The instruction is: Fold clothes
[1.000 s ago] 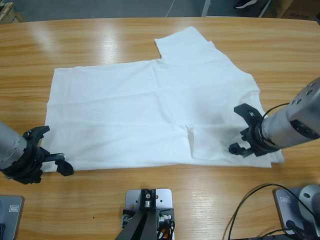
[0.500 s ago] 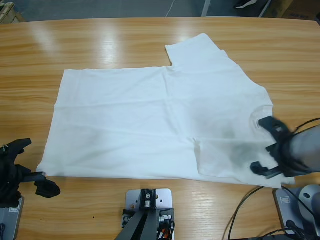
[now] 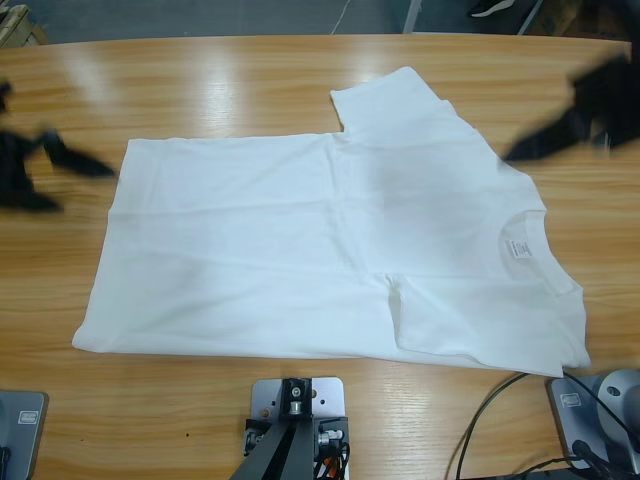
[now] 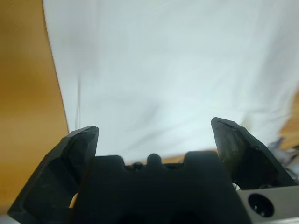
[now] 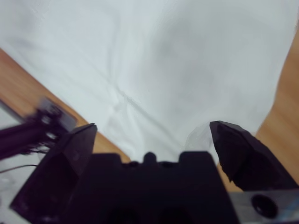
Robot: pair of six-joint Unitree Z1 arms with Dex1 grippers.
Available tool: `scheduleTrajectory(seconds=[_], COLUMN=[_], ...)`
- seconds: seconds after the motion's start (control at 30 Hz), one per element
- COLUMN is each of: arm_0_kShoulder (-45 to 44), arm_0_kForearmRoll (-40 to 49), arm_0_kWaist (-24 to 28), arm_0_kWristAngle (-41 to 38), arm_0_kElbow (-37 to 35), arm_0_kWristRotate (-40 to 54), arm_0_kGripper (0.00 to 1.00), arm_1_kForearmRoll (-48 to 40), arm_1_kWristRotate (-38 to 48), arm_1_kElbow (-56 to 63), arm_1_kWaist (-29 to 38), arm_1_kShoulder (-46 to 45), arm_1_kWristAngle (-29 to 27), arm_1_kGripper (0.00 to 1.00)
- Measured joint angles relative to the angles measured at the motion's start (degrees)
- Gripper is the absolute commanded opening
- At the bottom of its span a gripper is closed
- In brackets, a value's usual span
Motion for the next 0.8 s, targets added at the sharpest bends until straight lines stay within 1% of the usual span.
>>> scheduleTrajectory(seconds=[0.07,0.13,0.17,0.2,0.23,0.27,0.37,0.5,0.63,0.7,0.73,0.8], arm_0_kShoulder=[1.78,4.64,6.17,7.52,8.86,10.0,12.44,16.1,20.11,21.51,22.23,23.12], arm_0_kForearmRoll=[-2.2,-3.26,-3.45,-3.56,-3.62,-3.64,-3.67,-3.67,-3.66,-3.66,-3.66,-3.66], arm_0_kWaist=[5.83,10.69,13.19,15.34,17.22,18.77,21.49,22.39,24.06,25.29,26.02,27.12], arm_0_kWristAngle=[-3.54,-6.65,-8.27,-9.35,-10.49,-11.36,-12.53,-12.61,-11.75,-10.83,-10.4,-9.96], arm_0_kElbow=[-3.37,-6.49,-7.74,-8.43,-9.0,-9.42,-9.85,-9.94,-9.99,-10.21,-10.32,-10.45], arm_0_kWristRotate=[6.41,12.25,14.48,15.95,17.03,17.6,18.59,18.87,16.53,15.43,14.93,14.42], arm_0_kGripper=[0.937,0.936,0.935,0.931,0.915,0.901,0.904,0.922,0.922,0.925,0.927,0.927], arm_1_kForearmRoll=[2.83,5.6,6.7,7.52,8.48,9.46,11.72,13.49,13.73,13.72,13.72,13.72], arm_1_kWristRotate=[-4.21,-6.41,-6.98,-7.42,-7.74,-7.92,-8.06,-9.5,-10.69,-10.78,-10.79,-10.78], arm_1_kElbow=[-8.26,-18.47,-23.85,-29.07,-34.02,-38.31,-46.96,-51.42,-55.6,-56.82,-57.08,-57.41], arm_1_kWaist=[-4.98,-7.33,-7.82,-8.33,-8.83,-9.57,-13.38,-18.61,-21.94,-22.62,-22.72,-22.72], arm_1_kShoulder=[5.39,12.49,16.21,20.09,23.84,27.46,37.04,45.58,51.2,53.15,54.11,55.99], arm_1_kWristAngle=[6.14,10.87,12.11,12.85,13.37,13.69,13.93,14.0,15.34,16.19,16.44,16.66], arm_1_kGripper=[0.885,0.885,0.885,0.912,0.976,0.983,0.964,0.945,0.94,0.929,0.904,0.899])
